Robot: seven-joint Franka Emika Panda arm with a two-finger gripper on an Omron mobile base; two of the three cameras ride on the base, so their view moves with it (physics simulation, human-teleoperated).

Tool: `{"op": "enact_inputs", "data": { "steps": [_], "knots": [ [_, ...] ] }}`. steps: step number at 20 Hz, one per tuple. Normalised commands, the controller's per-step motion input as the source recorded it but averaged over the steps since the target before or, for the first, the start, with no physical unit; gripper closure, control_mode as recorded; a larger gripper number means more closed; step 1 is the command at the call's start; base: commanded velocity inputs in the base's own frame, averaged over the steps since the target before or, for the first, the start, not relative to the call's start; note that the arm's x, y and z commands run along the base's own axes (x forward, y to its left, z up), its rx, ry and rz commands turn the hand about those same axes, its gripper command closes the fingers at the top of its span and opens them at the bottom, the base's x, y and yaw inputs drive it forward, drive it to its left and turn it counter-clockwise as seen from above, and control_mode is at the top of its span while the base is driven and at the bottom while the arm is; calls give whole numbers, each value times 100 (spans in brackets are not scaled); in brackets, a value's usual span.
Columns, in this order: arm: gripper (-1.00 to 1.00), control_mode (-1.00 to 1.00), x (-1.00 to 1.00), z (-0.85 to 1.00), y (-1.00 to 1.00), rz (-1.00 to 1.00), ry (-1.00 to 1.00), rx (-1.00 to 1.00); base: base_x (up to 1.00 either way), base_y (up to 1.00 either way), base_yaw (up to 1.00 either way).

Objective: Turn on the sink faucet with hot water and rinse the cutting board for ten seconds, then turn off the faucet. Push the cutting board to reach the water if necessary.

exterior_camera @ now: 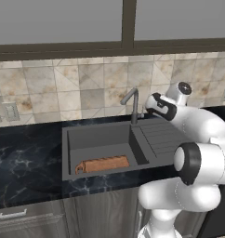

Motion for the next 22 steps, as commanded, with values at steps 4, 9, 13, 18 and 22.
{"op": "enact_inputs", "data": {
  "steps": [4, 9, 13, 18, 22],
  "knots": [
    [-100, -100, 6, -21, 0, 1, -4, 0, 0, 0, 0],
    [-100, -100, 12, -23, 0, 1, -3, -2, 0, 0, 0],
    [-100, -100, 14, -21, 0, 1, -6, -1, 0, 0, 0],
    [-100, -100, 8, -7, -7, 1, -10, 0, 0, 0, 0],
    [-100, -100, 7, 0, -30, 2, -9, 0, 0, 0, 0]
  ]
}}
